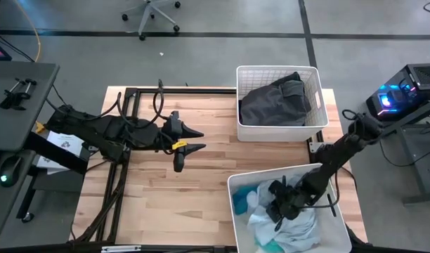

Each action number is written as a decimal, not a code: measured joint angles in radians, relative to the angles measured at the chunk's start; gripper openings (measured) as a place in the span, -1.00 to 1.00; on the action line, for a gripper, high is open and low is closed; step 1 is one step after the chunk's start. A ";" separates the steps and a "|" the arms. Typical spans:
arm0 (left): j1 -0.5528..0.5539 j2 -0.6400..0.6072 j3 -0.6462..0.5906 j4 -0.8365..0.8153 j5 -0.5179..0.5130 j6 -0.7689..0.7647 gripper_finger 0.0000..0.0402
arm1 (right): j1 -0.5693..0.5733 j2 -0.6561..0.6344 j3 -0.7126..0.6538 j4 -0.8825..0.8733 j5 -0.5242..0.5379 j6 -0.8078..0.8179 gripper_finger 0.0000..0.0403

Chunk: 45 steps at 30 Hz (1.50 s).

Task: Sort clothes
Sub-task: Put the white patient gown into the bottom white laundry bin, then adjust the bottom laundry bin

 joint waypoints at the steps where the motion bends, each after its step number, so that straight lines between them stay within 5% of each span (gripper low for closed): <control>1: 0.003 0.000 0.000 0.000 -0.001 -0.002 -0.21 | -0.007 -0.015 0.004 -0.026 -0.004 -0.008 -0.84; 10: 0.019 0.000 0.000 -0.057 0.012 -0.044 -0.21 | -0.040 -0.224 0.225 -0.424 0.115 -0.087 -0.84; 20: 0.025 0.001 -0.036 -0.090 0.155 -0.074 -0.21 | -0.083 -0.237 0.357 -0.364 0.203 -0.633 -0.84; 29: 0.025 0.047 -0.040 -0.089 0.177 -0.145 -0.21 | -0.273 -0.198 0.317 -0.381 0.504 -0.563 -0.84; 38: 0.035 0.084 -0.040 -0.119 0.244 -0.243 -0.21 | -0.266 -0.212 0.334 -0.467 0.455 -0.417 -0.84; 45: 0.037 0.207 -0.040 -0.114 0.464 -0.210 -0.21 | -0.229 -0.228 0.544 -0.691 0.204 -0.446 -0.84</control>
